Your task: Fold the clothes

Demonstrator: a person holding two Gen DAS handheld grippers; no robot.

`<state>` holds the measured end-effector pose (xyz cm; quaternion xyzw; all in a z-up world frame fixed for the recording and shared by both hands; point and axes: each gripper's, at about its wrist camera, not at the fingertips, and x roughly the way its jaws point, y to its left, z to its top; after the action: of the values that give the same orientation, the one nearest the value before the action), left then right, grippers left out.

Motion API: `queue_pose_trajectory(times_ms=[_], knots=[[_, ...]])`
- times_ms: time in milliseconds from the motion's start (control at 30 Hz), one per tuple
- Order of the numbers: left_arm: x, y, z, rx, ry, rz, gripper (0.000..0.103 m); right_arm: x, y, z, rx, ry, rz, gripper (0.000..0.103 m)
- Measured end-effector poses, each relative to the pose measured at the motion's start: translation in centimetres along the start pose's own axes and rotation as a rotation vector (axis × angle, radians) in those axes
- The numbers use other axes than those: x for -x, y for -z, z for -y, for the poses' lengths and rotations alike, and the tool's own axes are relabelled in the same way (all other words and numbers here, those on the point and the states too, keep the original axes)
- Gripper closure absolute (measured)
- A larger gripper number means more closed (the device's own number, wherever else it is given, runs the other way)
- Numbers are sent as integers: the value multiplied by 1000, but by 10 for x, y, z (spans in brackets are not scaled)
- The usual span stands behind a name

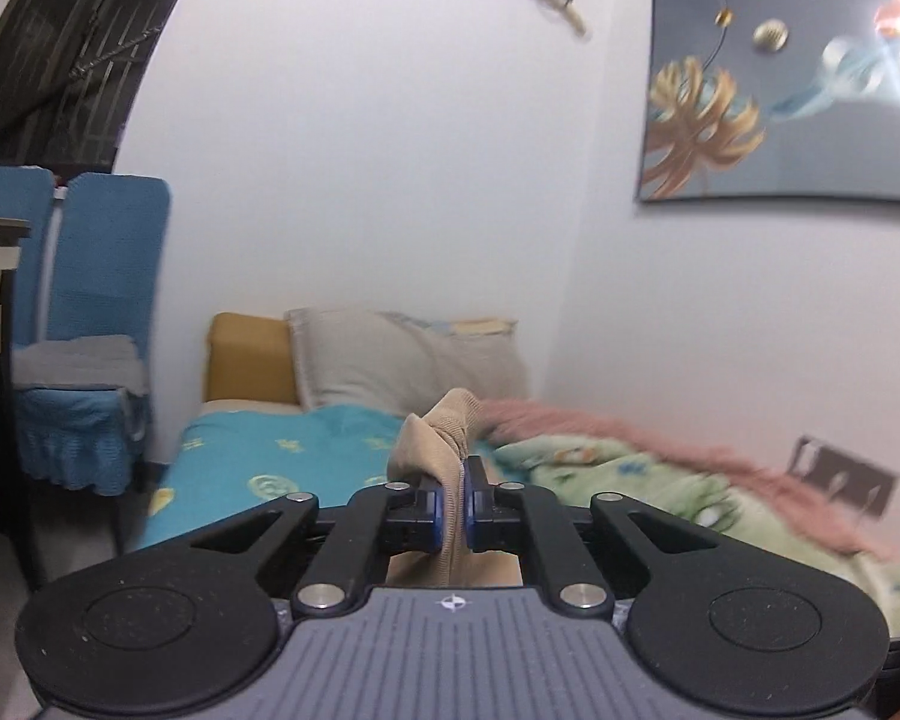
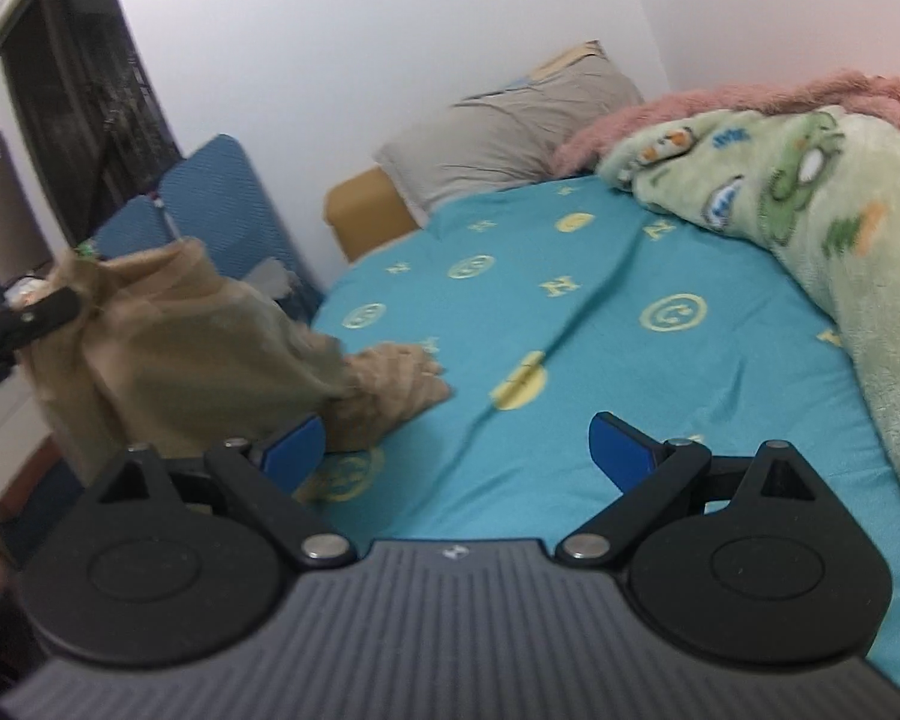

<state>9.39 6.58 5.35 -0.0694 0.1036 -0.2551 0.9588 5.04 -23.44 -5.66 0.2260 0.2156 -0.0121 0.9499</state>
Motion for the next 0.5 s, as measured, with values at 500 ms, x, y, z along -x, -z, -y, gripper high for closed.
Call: queue_pose_trajectory(times_ms=[500], knots=[[-3, 15, -31, 112, 119, -67, 97, -35, -12, -83, 247, -195, -174, 7]])
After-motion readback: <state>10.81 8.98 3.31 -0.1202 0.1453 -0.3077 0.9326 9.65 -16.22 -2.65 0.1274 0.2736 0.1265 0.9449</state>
